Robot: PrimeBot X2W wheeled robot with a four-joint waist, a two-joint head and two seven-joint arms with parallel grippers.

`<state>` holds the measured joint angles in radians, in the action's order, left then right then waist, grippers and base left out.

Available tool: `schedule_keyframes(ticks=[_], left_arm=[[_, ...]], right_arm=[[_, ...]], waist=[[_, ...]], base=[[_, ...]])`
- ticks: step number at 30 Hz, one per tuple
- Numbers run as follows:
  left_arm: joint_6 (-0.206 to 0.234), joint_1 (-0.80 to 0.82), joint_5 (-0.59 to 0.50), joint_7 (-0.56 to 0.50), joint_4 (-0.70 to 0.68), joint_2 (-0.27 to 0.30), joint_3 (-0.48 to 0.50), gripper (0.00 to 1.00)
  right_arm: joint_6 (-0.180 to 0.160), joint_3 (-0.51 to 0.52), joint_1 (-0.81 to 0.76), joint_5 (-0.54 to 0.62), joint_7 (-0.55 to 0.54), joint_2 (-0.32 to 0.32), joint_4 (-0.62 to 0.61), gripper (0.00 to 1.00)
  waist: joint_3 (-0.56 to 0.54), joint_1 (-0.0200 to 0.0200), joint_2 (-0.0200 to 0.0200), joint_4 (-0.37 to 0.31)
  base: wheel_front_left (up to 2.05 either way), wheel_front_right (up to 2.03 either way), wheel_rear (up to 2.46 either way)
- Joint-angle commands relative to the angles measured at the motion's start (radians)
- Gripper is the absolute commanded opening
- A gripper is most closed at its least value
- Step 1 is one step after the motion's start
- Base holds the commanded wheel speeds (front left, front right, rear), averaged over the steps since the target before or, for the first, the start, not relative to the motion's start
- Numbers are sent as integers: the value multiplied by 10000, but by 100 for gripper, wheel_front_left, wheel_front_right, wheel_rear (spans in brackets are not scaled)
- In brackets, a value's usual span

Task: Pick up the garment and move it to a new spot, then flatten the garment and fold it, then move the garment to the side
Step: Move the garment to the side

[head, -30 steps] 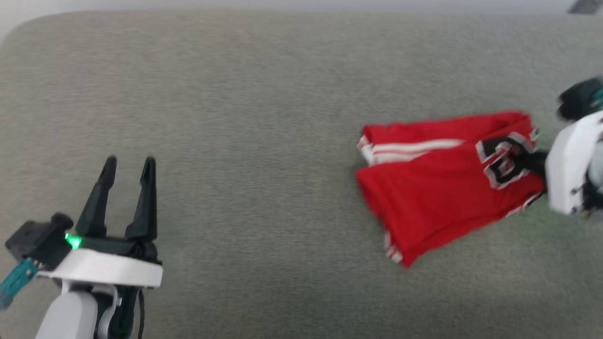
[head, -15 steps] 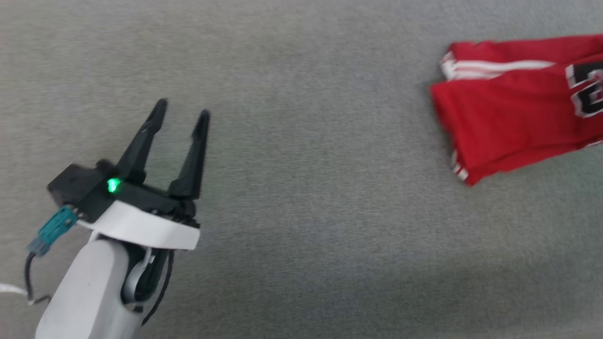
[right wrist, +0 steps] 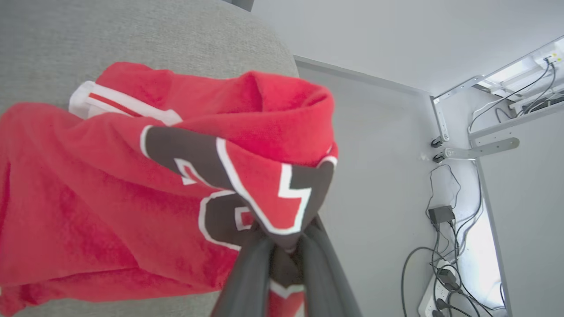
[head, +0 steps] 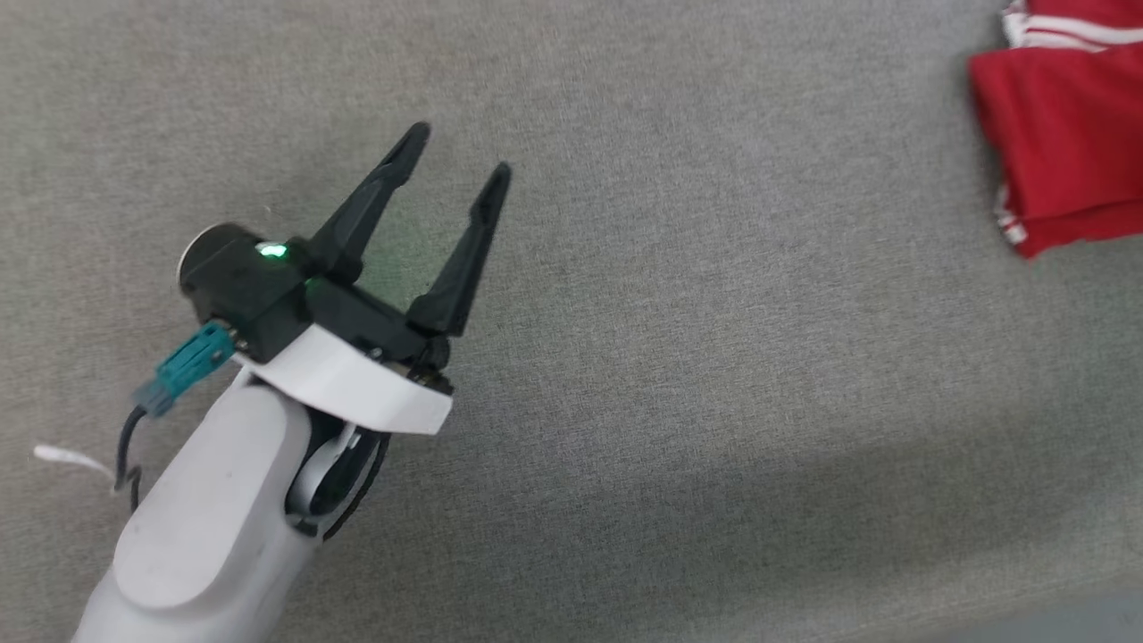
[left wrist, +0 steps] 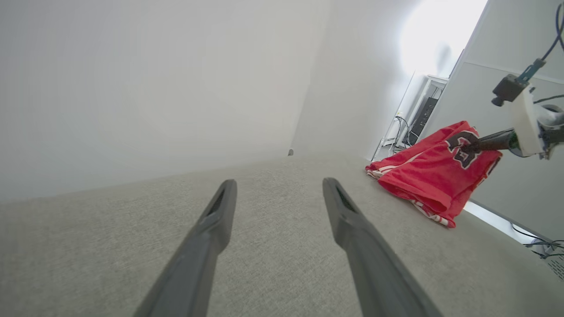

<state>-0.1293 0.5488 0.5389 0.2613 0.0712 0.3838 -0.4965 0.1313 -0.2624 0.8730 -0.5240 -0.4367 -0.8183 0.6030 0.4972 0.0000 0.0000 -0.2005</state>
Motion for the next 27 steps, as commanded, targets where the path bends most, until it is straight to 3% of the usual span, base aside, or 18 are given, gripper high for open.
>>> schedule_keyframes(ticks=[1,9,16,17,20,21,27], left_arm=[[-14,233,22,43,38,48,-76,100],[-14,901,183,44,172,55,-549,100],[-14,1042,271,45,250,30,-516,100],[-14,1023,278,45,236,37,-477,100],[-14,889,302,45,201,106,-321,100],[-15,831,314,45,189,123,-252,100],[-14,372,466,45,97,144,403,100]], right_arm=[[-12,83,233,183,177,-19,194,0],[-10,632,844,1886,1355,553,1746,0],[-10,1328,1174,2663,1975,1056,2840,0],[-10,1423,1256,2767,2113,1136,2927,13],[-10,1693,1446,3123,2182,1254,3282,88],[-10,1805,1541,3147,2212,1339,3347,100],[-10,2095,1839,3434,2438,1621,3506,100]], waist=[[165,0,0,-26],[628,0,0,165],[767,0,0,434],[771,0,0,451],[758,0,0,475],[740,0,0,473],[420,0,0,391]], base=[[0,0,0],[0,0,0],[0,0,0],[0,0,0],[0,0,0],[0,0,0],[0,0,0]])
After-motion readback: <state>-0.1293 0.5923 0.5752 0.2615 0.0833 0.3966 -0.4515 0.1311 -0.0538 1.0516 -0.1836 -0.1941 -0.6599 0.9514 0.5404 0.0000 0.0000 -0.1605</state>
